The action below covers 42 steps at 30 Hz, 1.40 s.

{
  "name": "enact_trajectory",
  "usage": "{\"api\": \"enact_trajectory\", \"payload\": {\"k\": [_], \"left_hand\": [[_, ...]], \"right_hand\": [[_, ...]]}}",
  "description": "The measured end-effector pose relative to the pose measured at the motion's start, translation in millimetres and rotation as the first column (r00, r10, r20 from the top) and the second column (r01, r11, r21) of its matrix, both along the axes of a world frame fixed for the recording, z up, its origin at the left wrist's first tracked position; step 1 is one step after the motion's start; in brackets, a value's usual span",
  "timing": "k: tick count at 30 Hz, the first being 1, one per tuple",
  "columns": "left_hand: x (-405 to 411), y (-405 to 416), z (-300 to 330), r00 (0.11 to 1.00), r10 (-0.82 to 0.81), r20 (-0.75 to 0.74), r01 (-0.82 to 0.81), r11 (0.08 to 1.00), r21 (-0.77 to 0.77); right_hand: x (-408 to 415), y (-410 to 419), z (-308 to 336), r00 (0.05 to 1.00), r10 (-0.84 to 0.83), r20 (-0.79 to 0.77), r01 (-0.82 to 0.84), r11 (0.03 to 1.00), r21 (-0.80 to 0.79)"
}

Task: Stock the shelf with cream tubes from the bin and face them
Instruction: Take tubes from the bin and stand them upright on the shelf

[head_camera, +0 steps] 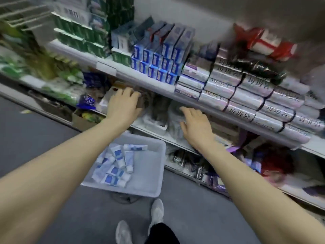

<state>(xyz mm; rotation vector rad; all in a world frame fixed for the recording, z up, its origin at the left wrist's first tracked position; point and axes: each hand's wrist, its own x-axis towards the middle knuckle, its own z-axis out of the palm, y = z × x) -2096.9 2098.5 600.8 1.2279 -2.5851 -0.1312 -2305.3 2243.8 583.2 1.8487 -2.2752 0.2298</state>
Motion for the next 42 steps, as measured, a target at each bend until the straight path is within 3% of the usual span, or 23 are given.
{"api": "enact_trajectory", "payload": {"k": [8, 20, 31, 37, 42], "left_hand": [[79.1, 2.9, -138.6, 0.978, 0.169, 0.125, -0.197, 0.942, 0.272], [120.0, 10.3, -310.6, 0.891, 0.294, 0.347, -0.448, 0.699, 0.558], [130.5, -4.0, -420.5, 0.861, 0.282, 0.424, -0.506, 0.571, 0.646], [128.0, -1.5, -440.0, 0.796, 0.217, 0.565, -0.552, 0.643, 0.531], [128.4, 1.0, -440.9, 0.758, 0.184, 0.626, -0.589, 0.605, 0.535]], "right_hand": [[52.0, -44.4, -134.0, 0.968, 0.130, 0.214, -0.176, 0.961, 0.214], [72.4, -98.8, -312.6, 0.929, 0.095, 0.357, -0.281, 0.809, 0.517], [116.1, -136.2, -418.1, 0.928, -0.019, 0.371, -0.266, 0.663, 0.700], [134.5, -141.0, -432.9, 0.884, -0.269, 0.383, -0.125, 0.653, 0.747], [128.9, -134.6, -433.3, 0.855, -0.390, 0.342, -0.056, 0.586, 0.808]]}}
